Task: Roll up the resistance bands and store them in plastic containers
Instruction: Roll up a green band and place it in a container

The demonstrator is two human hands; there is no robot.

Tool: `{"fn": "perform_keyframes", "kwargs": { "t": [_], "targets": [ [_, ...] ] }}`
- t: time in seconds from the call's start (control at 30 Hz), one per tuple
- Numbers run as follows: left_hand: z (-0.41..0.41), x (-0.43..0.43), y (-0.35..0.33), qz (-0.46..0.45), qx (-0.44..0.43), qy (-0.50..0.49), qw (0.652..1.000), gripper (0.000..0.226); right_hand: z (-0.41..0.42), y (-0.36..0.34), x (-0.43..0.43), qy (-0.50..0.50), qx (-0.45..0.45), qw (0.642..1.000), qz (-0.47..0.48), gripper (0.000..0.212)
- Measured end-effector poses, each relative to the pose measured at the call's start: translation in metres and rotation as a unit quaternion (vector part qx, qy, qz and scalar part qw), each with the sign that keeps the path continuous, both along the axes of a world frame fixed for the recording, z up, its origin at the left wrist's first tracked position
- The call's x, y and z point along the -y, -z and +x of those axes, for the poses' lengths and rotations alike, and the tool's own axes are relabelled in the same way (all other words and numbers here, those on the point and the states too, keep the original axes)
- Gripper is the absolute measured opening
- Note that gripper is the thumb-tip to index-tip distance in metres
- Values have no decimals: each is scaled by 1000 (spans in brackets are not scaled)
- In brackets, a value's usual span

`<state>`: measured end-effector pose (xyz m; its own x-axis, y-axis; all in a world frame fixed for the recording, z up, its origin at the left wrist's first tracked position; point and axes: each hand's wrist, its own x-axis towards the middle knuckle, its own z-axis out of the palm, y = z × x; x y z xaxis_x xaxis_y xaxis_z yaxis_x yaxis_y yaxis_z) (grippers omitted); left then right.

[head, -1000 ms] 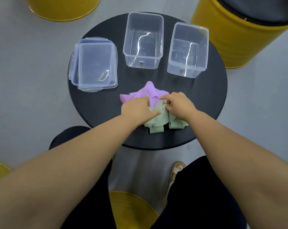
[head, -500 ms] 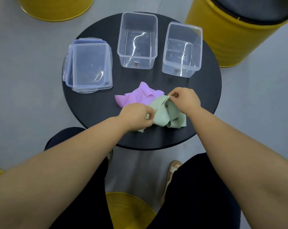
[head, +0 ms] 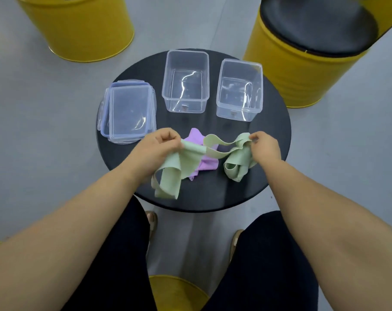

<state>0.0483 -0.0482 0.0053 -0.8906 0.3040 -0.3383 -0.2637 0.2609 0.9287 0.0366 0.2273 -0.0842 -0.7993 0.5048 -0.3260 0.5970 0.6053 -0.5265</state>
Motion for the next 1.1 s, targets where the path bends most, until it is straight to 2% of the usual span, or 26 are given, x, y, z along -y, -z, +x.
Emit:
{"fn": "perform_keyframes", "kwargs": {
  "t": [0.1,0.17,0.23,0.3,0.37,0.43,0.5,0.63,0.77,0.8,0.87,0.93,1.0,1.1],
  "targets": [
    [-6,-3,-21,19,3,-5,1000,21,4,-16,15,-83,22,996,17,42],
    [-8,-7,-33,27,-6,15,1000,20,9,-35,34,-119,-31,992,-3,41],
    [-9,-10,-45,39,-4,36,999,18,18,-62,57,-135,-87,976,-146,30],
    [-10,-12,-56,55,9,55,997,15,32,-92,77,-136,-90,924,-345,23],
    [-8,-13,-71,76,23,66,995,14,45,-114,87,-144,-110,869,-461,33],
    [-5,-13,-84,92,28,68,993,16,55,-131,88,-156,-138,827,-523,44],
    [-3,-13,-95,89,24,68,993,15,66,-147,86,-183,-156,823,-515,42],
    [10,-12,-114,83,7,63,995,20,87,-172,87,-230,-188,866,-403,33],
    [21,-5,-122,7,-70,77,995,12,100,-193,92,-146,-241,883,-375,6],
    [23,-1,-124,-6,-80,81,993,10,102,-197,92,-128,-246,892,-358,4],
    [27,9,-128,-41,-115,112,986,20,104,-201,90,-100,-249,909,-318,14],
    [31,17,-132,-84,-160,169,969,35,105,-203,87,-65,-256,915,-304,21],
    [36,24,-136,-144,-186,225,945,48,107,-206,86,-9,-276,911,-307,16],
    [37,31,-134,-242,-231,289,897,52,110,-217,86,60,-332,874,-350,12]
  ]
}}
